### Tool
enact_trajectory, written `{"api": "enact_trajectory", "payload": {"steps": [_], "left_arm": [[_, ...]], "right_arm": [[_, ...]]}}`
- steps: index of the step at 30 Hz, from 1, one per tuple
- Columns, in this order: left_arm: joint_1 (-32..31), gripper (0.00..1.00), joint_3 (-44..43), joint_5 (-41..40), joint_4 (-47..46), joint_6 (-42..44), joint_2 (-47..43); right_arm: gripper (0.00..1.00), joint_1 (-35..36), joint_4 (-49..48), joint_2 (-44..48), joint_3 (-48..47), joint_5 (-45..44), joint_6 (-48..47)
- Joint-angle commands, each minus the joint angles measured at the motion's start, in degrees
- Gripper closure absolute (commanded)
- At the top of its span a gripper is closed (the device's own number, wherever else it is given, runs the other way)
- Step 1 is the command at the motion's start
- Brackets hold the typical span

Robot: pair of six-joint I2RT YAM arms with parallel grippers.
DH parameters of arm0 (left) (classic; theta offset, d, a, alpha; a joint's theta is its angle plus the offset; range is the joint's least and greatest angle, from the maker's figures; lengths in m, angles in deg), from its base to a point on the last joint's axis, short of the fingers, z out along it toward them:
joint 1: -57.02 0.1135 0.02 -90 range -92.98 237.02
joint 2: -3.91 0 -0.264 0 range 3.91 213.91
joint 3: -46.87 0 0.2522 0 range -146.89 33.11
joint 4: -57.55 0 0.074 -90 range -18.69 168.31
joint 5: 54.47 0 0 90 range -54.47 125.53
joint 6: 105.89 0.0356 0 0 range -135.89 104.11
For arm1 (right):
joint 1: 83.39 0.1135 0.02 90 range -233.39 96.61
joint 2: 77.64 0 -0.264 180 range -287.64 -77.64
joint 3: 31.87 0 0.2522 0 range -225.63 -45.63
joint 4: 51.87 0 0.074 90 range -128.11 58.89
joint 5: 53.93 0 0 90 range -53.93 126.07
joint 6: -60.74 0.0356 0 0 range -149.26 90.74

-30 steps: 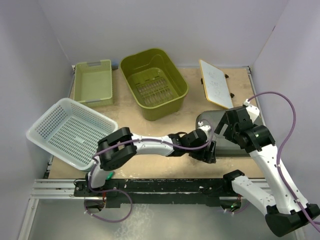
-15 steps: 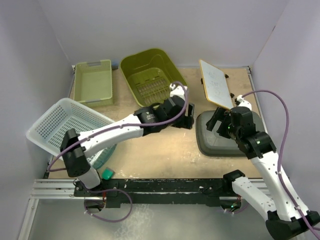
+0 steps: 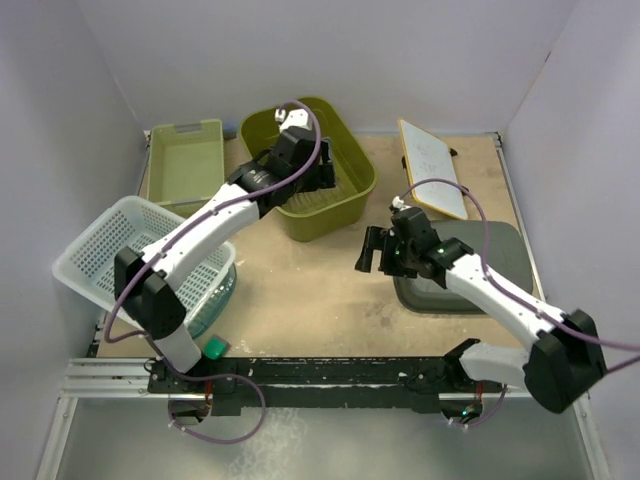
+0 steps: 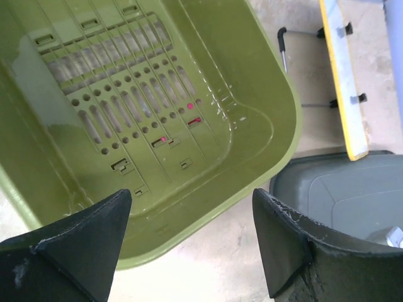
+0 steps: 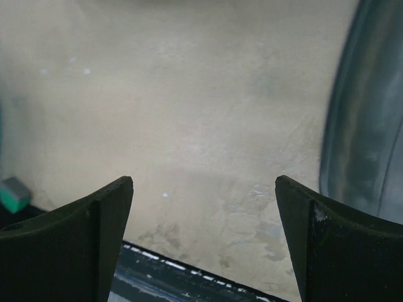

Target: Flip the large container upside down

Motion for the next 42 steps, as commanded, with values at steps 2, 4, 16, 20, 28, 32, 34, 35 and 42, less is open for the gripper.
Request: {"api": "enact_trajectory", "payload": {"steps": [2,4,16,20,28,32,34,35,42], "left_arm": [[1.0,0.25,-2.6,3.8,-2.0,4.5,5.1],[0.9,0.25,-2.6,5.3,-0.1,5.1,6.4],[0.9,0.26,17.4,12.2,0.5,4.4,-3.1],[0.8,0.26,22.3,13.8,2.1,4.8,-9.1],[0.8,0.26,17.4,5.6,15.9,9.6,-17.0],[0.8,0.25,10.8,7.3,10.1,7.6,-17.2],[0.8,0.25,8.6,6.6,5.4,4.8,-15.1],[0.8,0.25,7.2,5.9,3.8,3.5,-13.4],[0.8,0.25,-8.6,0.2,1.6,-2.8,4.6]], "right_arm": [[0.03,0.2,4.6,-4.8,-1.1,-10.5,2.5],[0.03,0.2,5.1,-3.6,-0.3,-10.4,2.3],[0.03,0.2,6.1,3.7,1.3,-8.0,3.2],[0.03,0.2,10.6,2.9,-1.4,-11.6,1.9],[0.01,0.2,20.1,7.5,-11.4,-29.5,-3.6],[0.01,0.2,19.8,8.8,-12.8,-29.4,-3.9],[0.01,0.2,19.6,9.1,-12.7,-28.6,-3.3],[0.01,0.2,19.7,9.2,-12.5,-28.4,-3.0],[0.01,0.2,22.7,12.4,-10.7,-27.6,-0.3]]}}
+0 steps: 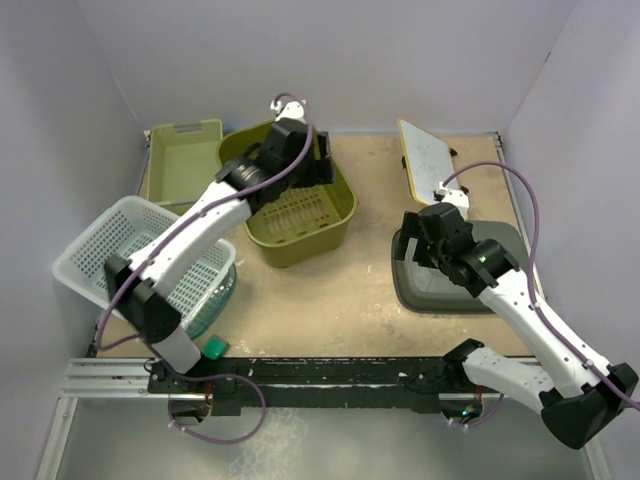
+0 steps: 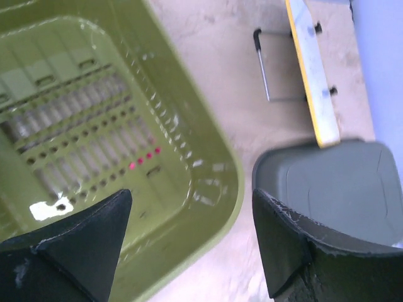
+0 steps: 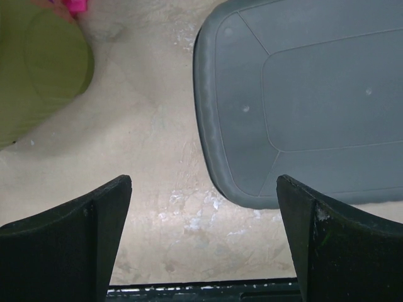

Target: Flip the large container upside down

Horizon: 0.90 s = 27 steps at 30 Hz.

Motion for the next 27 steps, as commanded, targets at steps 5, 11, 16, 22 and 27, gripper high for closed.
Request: {"api": "enact_trajectory", "payload": {"steps": [5,11,16,22,27], "left_arm": [[-0.3,0.25,-18.5,-10.1,-2.7,-5.1,20.1],[-1.2,0.26,-27.3,-16.1,-0.1,-3.9,30.6],[-1.9,0.3,-29.9,-18.4,1.3,-4.0,35.9],[-1.9,0.52,-30.1,-18.5,0.6,-2.6,38.4],[-2.8,0.8,-30.0,-15.9,-1.8,-1.1,36.3]], "right_arm": [[0.01,0.0,4.5,5.9,2.2,-1.6,2.2],[0.01,0.0,5.5,6.9,2.9,-1.9,2.4],[0.01,0.0,4.9,6.2,3.2,-1.5,1.7],[0.01,0.0,5.7,5.3,2.5,-3.5,0.6],[0.01,0.0,6.1,6.5,2.4,-5.7,0.5]]}}
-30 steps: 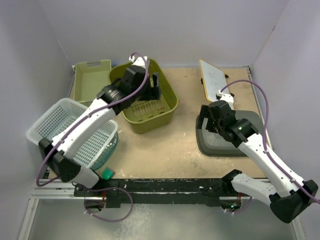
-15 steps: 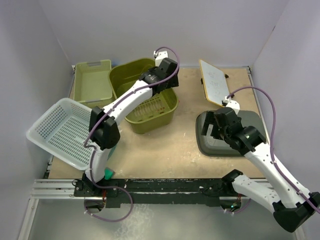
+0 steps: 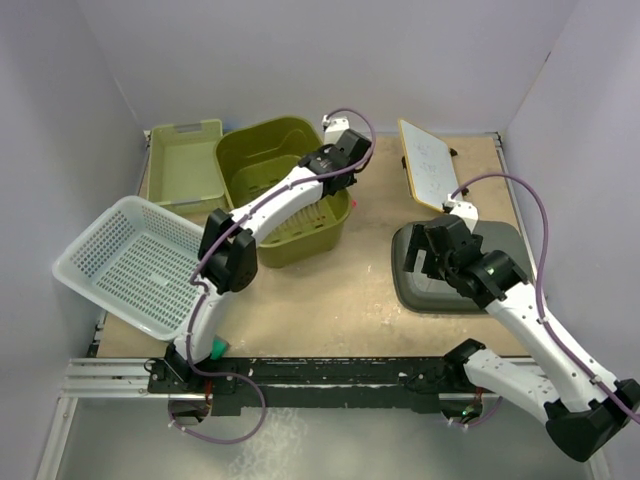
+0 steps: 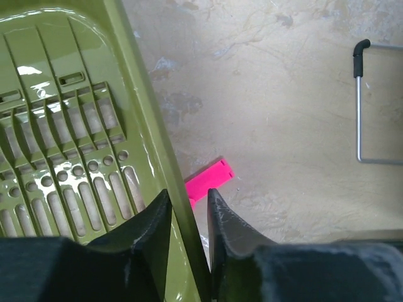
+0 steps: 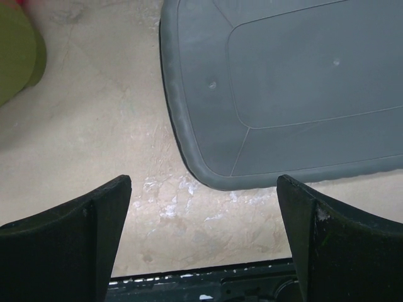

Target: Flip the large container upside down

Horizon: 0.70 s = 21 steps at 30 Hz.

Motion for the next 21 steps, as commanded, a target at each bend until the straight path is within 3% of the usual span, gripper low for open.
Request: {"api": "enact_trajectory", "payload": {"steps": [1,5,21], "left_arm": [[-0.7,0.85,-2.4,0.2,-2.9,2.6,-3.3],[-1.1,1.0,-3.3,1.6,-2.9,2.8,-5.3],[-0.9,1.0,-1.8,21.7,-12.6,-6.8,-16.2]], "right_arm": [[0.01,0.0,0.5,1.8,-0.7,-4.0,-0.6],[0.01,0.0,0.2,3.1,-0.5,-4.1,-0.3],[0.01,0.0,1.1,4.5,0.4,-3.5,0.9]]}}
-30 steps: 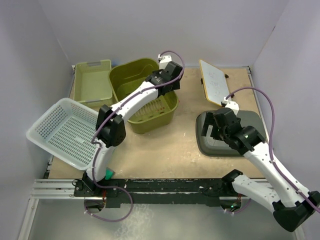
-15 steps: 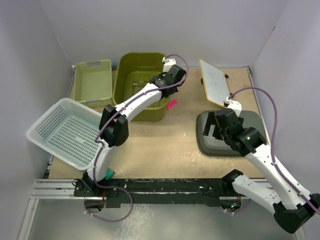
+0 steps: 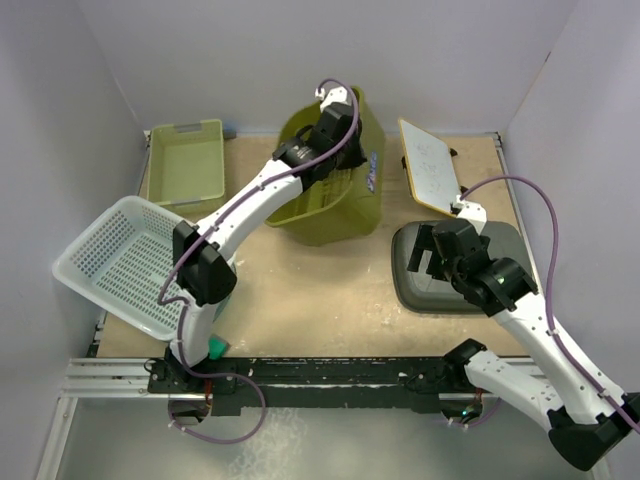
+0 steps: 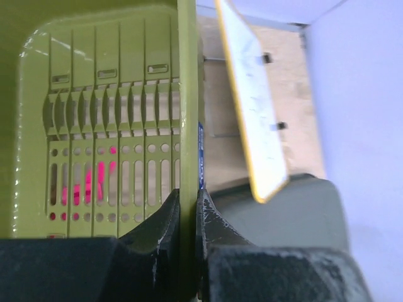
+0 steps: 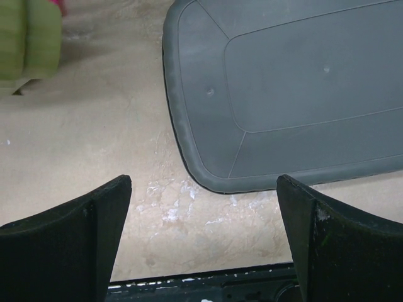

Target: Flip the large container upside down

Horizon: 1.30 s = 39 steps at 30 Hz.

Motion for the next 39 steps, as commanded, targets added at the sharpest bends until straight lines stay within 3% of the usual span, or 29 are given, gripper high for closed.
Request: {"api": "enact_trajectory", "payload": {"steps": [1,7,12,15,20,25,32,35,36,37,38,39], "left_arm": [[0.1,1.0,-0.6,7.6,-10.4,-3.8,-5.7],[1.6,1.0,1.8,12.9,-14.7,-7.3,-9.4],[4.5,1.0,9.0,18.9,-22.1,-12.8,-13.3],[8.2,1.0,16.1,21.4,-26.5,-19.2,-16.9],[13.6,1.0,33.0,27.9,-43.9,-31.8,-23.4],[15.0,1.0,47.8,30.7,-62.6,-42.9,-27.0],[19.0,1.0,61.3,34.2,-75.3,-51.4,-27.6],[19.9,1.0,63.2,36.3,-74.5,-49.9,-27.4],[20.2,0.95,63.7,36.8,-72.6,-48.3,-27.6],[20.6,0.82,63.9,37.0,-69.7,-46.2,-27.9],[20.9,0.62,63.4,36.9,-64.3,-43.4,-28.5],[21.0,0.48,62.5,36.6,-59.2,-40.1,-28.8]], "right_arm": [[0.01,0.0,1.1,0.8,0.3,-1.7,1.0],[0.01,0.0,0.6,0.6,0.4,-1.5,0.8],[0.02,0.0,-0.2,0.3,1.0,-0.6,0.8],[0.02,0.0,-0.1,0.2,1.2,-0.5,0.9],[0.02,0.0,-0.2,0.8,1.4,-0.8,0.5],[0.02,0.0,-0.8,0.0,1.3,-0.4,0.2],[0.02,0.0,-1.9,0.3,2.3,0.3,0.1],[0.02,0.0,-1.4,-0.1,2.3,0.3,0.3],[0.02,0.0,-1.1,-0.2,2.3,0.2,0.5],[0.02,0.0,-1.1,0.0,2.3,0.1,0.6],[0.02,0.0,-1.1,0.3,2.3,0.0,0.6],[0.01,0.0,-1.3,0.6,3.5,0.0,0.7]]}}
